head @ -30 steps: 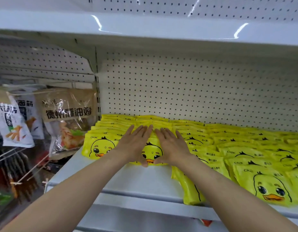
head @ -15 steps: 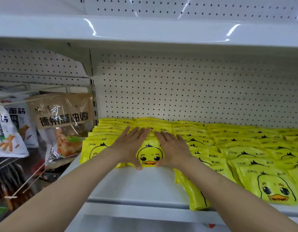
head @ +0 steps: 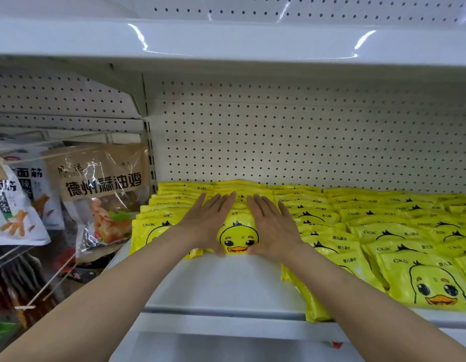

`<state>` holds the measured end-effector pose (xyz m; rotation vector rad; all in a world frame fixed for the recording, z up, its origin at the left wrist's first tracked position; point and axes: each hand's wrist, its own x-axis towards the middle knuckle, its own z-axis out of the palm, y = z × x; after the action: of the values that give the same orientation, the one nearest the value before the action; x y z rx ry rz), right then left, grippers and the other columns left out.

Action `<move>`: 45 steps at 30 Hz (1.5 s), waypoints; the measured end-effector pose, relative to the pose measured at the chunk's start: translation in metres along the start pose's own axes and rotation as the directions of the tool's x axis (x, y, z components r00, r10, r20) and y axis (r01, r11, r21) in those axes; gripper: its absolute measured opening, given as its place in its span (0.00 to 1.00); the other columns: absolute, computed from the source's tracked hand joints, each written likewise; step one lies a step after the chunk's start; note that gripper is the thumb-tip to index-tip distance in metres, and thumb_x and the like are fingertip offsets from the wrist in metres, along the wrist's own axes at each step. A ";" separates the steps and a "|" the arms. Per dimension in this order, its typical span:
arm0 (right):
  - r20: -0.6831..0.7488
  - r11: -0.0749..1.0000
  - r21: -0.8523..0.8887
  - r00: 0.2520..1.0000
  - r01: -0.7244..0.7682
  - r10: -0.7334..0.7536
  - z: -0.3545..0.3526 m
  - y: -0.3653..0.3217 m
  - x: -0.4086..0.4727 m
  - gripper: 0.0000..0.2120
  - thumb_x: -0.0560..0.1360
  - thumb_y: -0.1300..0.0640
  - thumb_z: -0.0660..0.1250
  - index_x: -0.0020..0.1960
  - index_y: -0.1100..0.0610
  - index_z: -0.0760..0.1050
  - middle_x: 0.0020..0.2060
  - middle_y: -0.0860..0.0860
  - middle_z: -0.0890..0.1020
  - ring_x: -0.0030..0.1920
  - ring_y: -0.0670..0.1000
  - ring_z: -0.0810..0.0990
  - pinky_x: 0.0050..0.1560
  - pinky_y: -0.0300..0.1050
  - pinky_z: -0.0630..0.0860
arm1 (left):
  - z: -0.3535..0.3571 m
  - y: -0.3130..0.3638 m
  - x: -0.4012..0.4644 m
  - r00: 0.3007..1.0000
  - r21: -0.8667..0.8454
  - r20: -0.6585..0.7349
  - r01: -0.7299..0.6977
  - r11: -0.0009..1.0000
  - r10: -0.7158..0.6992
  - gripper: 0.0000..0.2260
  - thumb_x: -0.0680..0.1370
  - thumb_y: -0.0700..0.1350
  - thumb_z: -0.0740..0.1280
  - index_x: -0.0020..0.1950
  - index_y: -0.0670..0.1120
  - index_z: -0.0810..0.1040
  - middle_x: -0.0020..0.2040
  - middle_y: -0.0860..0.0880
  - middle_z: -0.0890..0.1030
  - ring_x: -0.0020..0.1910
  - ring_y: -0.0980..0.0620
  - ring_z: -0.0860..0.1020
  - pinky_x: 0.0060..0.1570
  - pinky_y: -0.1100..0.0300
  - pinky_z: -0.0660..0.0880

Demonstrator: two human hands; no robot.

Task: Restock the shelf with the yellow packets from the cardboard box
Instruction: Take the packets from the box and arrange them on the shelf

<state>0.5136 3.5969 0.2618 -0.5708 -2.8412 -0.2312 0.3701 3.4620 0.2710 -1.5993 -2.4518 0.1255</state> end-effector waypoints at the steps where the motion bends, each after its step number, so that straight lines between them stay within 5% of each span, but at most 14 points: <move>1: 0.002 1.000 0.016 1.000 0.004 -0.004 0.000 0.001 -0.003 0.60 0.65 0.36 0.75 0.81 0.53 0.39 0.80 0.52 0.48 0.80 0.52 0.46 0.78 0.58 0.47 | -0.001 0.001 -0.001 1.000 -0.045 0.016 0.008 0.999 -0.007 0.65 0.61 0.65 0.76 0.77 0.49 0.29 0.81 0.48 0.44 0.79 0.50 0.41 0.76 0.45 0.39; 9: -0.029 1.000 0.013 0.999 -0.017 0.017 -0.005 -0.004 -0.008 0.48 0.68 0.38 0.75 0.78 0.53 0.54 0.79 0.52 0.58 0.78 0.52 0.57 0.75 0.54 0.60 | 0.001 0.004 -0.001 0.999 -0.016 -0.040 0.013 1.000 -0.013 0.55 0.65 0.64 0.75 0.80 0.49 0.45 0.80 0.49 0.51 0.79 0.52 0.48 0.76 0.45 0.38; 17: 0.083 0.997 0.013 0.994 -0.070 0.069 -0.024 -0.013 -0.003 0.60 0.65 0.28 0.70 0.81 0.54 0.40 0.81 0.52 0.47 0.80 0.53 0.44 0.78 0.61 0.44 | -0.030 -0.034 -0.019 0.999 -0.112 0.012 0.041 0.993 -0.040 0.64 0.60 0.66 0.77 0.79 0.49 0.35 0.80 0.49 0.43 0.78 0.54 0.39 0.76 0.48 0.35; 27: 0.018 0.995 0.088 0.999 0.050 -0.051 -0.021 -0.092 0.016 0.57 0.67 0.28 0.68 0.81 0.53 0.41 0.81 0.52 0.47 0.80 0.52 0.43 0.78 0.60 0.42 | -0.013 -0.095 -0.070 0.973 0.136 0.173 0.129 0.982 -0.152 0.69 0.57 0.69 0.76 0.78 0.46 0.31 0.80 0.46 0.40 0.79 0.48 0.41 0.76 0.45 0.38; 39: -0.056 0.996 -0.014 0.994 0.093 -0.094 0.003 -0.144 0.041 0.54 0.68 0.34 0.71 0.80 0.55 0.45 0.79 0.55 0.54 0.80 0.56 0.48 0.77 0.62 0.41 | 0.003 -0.104 -0.066 0.986 0.227 0.066 0.135 0.965 -0.154 0.63 0.61 0.63 0.77 0.79 0.47 0.37 0.80 0.47 0.48 0.79 0.48 0.50 0.75 0.47 0.46; 45: -0.046 0.992 -0.001 0.991 0.128 -0.128 -0.001 -0.143 0.036 0.52 0.71 0.34 0.69 0.80 0.57 0.44 0.80 0.54 0.52 0.80 0.54 0.45 0.77 0.60 0.38 | 0.001 -0.102 -0.067 0.977 0.201 0.130 0.140 0.970 -0.168 0.65 0.61 0.63 0.77 0.78 0.46 0.32 0.80 0.47 0.44 0.79 0.47 0.46 0.76 0.45 0.46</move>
<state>0.4245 3.4794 0.2569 -0.3783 -2.8359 -0.2605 0.3047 3.3589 0.2807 -1.3582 -2.5718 0.4533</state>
